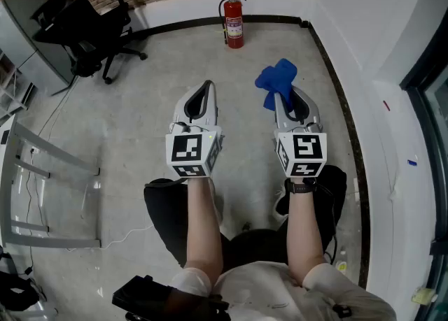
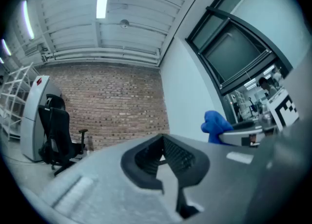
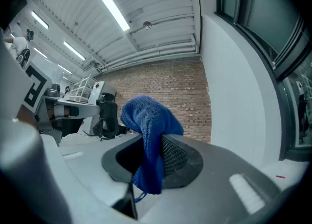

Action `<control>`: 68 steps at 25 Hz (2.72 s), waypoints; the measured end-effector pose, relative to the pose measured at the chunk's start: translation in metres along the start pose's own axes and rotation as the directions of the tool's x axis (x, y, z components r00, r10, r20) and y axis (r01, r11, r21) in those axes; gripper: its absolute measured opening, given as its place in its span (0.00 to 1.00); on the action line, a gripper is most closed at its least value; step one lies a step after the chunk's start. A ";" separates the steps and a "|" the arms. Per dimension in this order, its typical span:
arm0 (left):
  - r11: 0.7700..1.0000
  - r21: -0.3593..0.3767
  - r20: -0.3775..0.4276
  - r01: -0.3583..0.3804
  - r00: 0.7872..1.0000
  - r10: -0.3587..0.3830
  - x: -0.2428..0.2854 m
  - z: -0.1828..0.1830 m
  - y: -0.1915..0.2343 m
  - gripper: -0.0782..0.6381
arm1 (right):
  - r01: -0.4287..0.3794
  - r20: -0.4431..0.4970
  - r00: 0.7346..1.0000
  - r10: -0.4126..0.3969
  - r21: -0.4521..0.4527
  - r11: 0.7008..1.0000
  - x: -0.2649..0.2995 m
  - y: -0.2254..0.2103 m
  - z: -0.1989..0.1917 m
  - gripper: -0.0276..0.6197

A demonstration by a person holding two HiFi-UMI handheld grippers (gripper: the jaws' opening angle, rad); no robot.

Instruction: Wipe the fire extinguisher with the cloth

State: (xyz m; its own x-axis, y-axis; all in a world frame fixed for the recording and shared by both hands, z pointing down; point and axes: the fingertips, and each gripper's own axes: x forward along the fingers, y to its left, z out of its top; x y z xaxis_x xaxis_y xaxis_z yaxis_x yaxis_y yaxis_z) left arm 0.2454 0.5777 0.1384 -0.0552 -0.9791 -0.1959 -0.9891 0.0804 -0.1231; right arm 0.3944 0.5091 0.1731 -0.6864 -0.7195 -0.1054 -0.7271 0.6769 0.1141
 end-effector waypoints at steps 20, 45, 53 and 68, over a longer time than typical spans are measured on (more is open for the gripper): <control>0.999 -0.052 -0.052 -0.003 0.999 0.000 0.024 -0.050 -0.001 0.11 | -0.053 -0.046 0.998 0.053 0.011 0.999 0.028 0.018 -0.040 0.18; 0.994 -0.113 -0.065 -0.006 0.998 -0.001 0.147 -0.096 0.023 0.11 | -0.107 -0.044 0.993 0.109 0.031 0.994 0.145 -0.017 -0.067 0.18; 0.989 -0.148 -0.067 0.017 0.997 -0.028 0.195 -0.094 0.023 0.11 | -0.104 -0.031 0.994 0.105 0.021 0.994 0.173 -0.048 -0.063 0.18; 0.987 -0.157 -0.119 -0.020 0.993 0.001 0.233 -0.138 0.073 0.11 | -0.154 -0.091 0.983 0.160 0.066 0.986 0.252 -0.021 -0.106 0.18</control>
State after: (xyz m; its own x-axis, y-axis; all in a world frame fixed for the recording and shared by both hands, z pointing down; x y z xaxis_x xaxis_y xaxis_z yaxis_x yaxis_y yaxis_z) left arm 0.1416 0.3292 0.2182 -0.0721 -0.9943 -0.0786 -0.9970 0.0695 0.0348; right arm 0.2381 0.2968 0.2490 -0.7901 -0.6130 0.0048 -0.6115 0.7887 0.0637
